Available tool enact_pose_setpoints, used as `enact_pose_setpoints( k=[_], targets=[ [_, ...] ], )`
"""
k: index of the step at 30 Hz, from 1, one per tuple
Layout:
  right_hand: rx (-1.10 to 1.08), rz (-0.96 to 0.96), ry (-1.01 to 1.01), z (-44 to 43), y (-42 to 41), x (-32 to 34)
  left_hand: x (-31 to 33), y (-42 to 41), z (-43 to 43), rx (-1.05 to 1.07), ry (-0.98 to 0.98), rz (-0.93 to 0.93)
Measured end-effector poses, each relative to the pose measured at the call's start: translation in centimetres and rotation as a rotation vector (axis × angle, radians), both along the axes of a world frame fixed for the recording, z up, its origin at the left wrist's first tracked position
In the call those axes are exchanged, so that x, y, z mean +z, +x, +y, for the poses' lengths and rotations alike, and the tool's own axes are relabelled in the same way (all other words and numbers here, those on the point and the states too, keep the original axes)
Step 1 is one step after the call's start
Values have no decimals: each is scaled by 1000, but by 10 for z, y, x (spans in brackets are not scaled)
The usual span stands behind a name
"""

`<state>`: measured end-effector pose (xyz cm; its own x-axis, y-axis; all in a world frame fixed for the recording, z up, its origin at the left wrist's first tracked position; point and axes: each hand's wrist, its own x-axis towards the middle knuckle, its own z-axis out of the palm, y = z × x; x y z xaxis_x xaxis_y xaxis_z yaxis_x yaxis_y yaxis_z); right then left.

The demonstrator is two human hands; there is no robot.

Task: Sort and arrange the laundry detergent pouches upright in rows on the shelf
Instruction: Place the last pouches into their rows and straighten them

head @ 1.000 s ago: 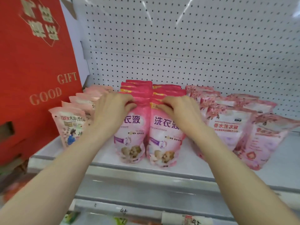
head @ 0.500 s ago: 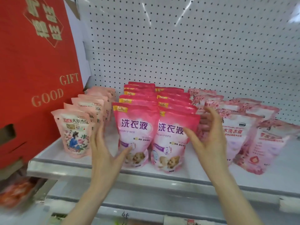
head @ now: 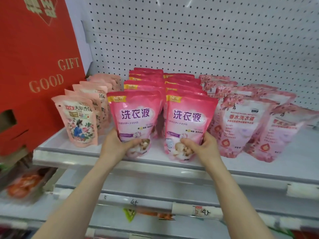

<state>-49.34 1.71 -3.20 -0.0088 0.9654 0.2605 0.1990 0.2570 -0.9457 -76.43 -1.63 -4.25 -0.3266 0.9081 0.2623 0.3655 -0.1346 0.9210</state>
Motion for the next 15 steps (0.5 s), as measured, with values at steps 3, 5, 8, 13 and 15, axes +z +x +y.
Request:
enact_pose_setpoints(
  k=[3, 5, 8, 13, 15],
  targets=[
    [6, 10, -18, 0, 0, -3, 0, 2, 5, -35, 9, 6],
    [11, 18, -13, -4, -5, -5, -2, 2, 7, -69, -13, 10],
    [15, 40, -18, -8, -9, -11, -4, 0, 9, -93, -32, 3],
    [10, 32, -17, -5, -8, -10, 10, 4, 2, -97, 5, -80],
    [2, 57, -15, -5, -9, -9, 16, 7, 3, -60, 34, -113]
  ],
)
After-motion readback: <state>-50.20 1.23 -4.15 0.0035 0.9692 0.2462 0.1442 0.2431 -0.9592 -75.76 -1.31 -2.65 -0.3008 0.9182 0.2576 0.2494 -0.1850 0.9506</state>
